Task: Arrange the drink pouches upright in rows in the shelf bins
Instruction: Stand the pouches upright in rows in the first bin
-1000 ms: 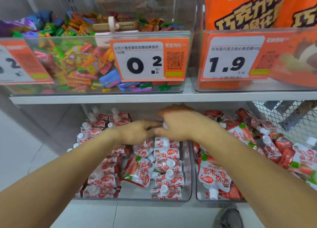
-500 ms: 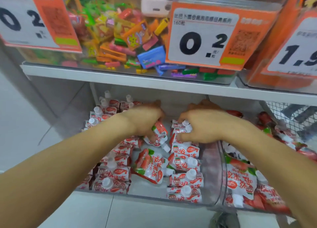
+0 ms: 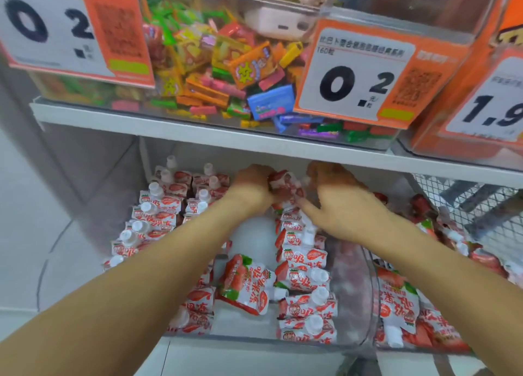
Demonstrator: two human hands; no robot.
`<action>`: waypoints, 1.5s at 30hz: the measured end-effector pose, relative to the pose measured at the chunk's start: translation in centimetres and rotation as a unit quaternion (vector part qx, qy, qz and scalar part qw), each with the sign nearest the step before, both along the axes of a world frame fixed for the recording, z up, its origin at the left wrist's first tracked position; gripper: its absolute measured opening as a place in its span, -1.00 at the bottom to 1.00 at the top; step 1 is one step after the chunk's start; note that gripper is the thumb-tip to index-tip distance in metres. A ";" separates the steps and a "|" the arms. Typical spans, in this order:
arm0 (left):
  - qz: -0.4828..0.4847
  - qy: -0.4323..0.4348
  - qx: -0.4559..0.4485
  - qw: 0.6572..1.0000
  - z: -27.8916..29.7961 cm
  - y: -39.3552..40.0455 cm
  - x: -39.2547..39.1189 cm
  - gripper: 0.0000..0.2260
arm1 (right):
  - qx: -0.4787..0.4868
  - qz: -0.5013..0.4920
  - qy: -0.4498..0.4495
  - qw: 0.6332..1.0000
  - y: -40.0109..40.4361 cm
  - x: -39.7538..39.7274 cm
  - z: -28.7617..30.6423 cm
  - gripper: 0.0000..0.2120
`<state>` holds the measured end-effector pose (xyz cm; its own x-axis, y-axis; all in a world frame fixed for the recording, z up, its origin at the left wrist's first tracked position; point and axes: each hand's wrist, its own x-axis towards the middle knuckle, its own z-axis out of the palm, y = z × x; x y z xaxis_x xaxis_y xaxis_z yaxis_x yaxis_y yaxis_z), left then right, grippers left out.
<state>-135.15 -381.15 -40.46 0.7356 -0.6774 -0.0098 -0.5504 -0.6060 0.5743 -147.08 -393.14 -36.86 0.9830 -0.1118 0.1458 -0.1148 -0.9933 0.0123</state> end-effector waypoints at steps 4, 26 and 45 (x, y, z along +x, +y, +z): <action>0.027 -0.004 -0.041 0.999 -0.3 0.1 0.1 -0.59 | -0.016 -0.031 0.017 0.999 -0.8 1.5 0.0 -0.50; -0.041 0.232 0.085 0.968 -0.8 1.8 -1.9 -0.67 | -0.043 0.040 0.162 0.985 -2.9 6.0 -1.1 -0.97; -0.260 0.156 0.194 0.933 2.4 5.9 0.7 -0.68 | -0.032 0.043 0.242 0.969 -1.6 2.4 1.6 -0.45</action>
